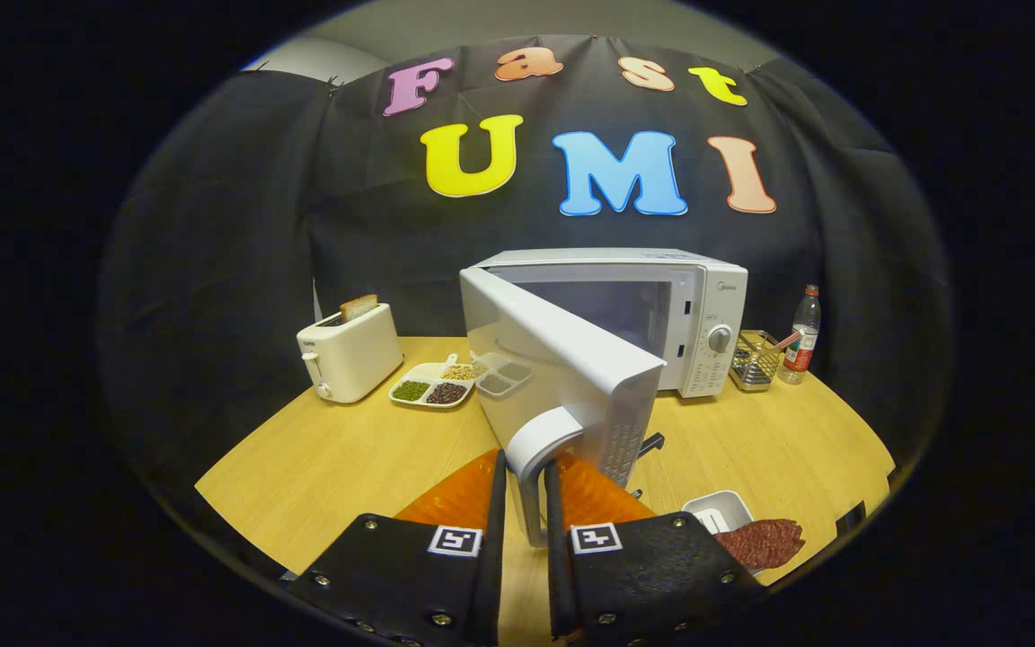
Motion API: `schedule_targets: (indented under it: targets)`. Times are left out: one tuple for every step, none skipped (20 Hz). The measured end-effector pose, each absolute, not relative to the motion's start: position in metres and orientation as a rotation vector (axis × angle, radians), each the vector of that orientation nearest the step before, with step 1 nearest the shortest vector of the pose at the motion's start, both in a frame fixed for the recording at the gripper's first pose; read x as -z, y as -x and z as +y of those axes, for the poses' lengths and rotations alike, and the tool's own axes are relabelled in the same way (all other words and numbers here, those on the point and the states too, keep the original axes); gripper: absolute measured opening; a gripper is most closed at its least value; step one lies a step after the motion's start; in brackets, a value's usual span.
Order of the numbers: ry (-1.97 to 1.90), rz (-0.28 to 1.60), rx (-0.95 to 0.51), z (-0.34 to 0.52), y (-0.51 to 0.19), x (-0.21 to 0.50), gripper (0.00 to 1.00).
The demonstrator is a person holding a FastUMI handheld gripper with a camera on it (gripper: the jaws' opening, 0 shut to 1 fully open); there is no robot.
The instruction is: Open the microwave, put the food inside, and close the microwave door.
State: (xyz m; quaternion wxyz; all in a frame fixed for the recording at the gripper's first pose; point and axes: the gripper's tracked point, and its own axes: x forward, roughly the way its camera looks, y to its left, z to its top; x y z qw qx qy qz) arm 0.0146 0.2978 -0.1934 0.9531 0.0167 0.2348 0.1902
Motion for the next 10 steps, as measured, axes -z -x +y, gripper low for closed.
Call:
schedule_targets:
  targets:
    - [-0.029, 0.469, -0.399, 0.306, -0.008, 0.191, 0.22]
    - [-0.018, 0.464, -0.408, 0.313, -0.003, 0.192, 0.22]
    - [-0.007, 0.46, -0.415, 0.319, 0.002, 0.191, 0.22]
    - [-0.002, 0.459, -0.423, 0.325, 0.008, 0.192, 0.22]
    - [0.001, 0.456, -0.427, 0.33, 0.012, 0.191, 0.22]
    - [0.005, 0.452, -0.434, 0.336, 0.018, 0.19, 0.22]
    - [0.013, 0.454, -0.442, 0.342, 0.021, 0.19, 0.22]
    - [0.019, 0.459, -0.454, 0.349, 0.026, 0.192, 0.22]
    - [0.017, 0.462, -0.469, 0.356, 0.03, 0.191, 0.22]
    - [0.013, 0.465, -0.492, 0.364, 0.034, 0.19, 0.22]
